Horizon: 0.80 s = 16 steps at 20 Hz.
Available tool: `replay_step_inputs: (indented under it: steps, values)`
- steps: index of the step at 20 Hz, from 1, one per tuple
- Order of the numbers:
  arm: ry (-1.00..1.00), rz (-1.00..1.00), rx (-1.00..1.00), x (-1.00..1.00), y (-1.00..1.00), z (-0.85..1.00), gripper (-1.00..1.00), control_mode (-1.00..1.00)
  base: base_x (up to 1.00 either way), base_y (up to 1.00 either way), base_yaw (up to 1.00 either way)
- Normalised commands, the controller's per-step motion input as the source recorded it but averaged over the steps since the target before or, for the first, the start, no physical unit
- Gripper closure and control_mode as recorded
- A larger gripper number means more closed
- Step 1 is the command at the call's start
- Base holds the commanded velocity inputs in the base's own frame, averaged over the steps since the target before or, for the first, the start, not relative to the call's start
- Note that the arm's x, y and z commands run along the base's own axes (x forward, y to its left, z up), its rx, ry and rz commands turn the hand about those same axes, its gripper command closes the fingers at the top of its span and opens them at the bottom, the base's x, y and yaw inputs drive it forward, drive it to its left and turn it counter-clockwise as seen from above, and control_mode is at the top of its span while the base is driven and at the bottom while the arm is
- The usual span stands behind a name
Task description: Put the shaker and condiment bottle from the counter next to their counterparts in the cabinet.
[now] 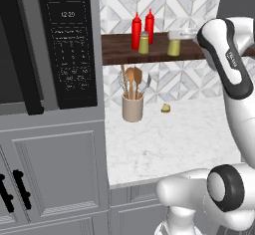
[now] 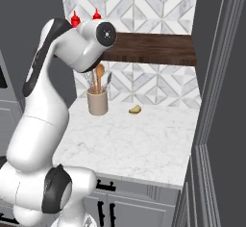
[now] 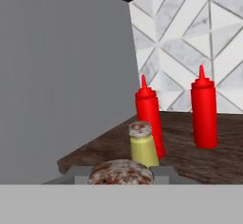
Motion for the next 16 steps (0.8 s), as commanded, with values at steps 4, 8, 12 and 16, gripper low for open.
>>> replay_step_inputs:
  steps: [4, 8, 12, 16]
  values:
    - [-0.01, 0.0, 0.0, 0.5, -0.04, 0.0, 1.0, -1.0, 0.0, 0.0, 0.0]
    - [-0.12, 0.0, 0.0, 0.28, -0.08, 0.0, 1.0, -1.0, 0.0, 0.0, 0.0]
    - [-0.22, 0.0, 0.0, 0.07, -0.08, 0.0, 1.0, -1.0, 0.0, 0.0, 0.0]
    - [-0.15, 0.0, -0.01, 0.14, -0.01, -0.01, 1.0, -1.0, 0.0, 0.0, 0.0]
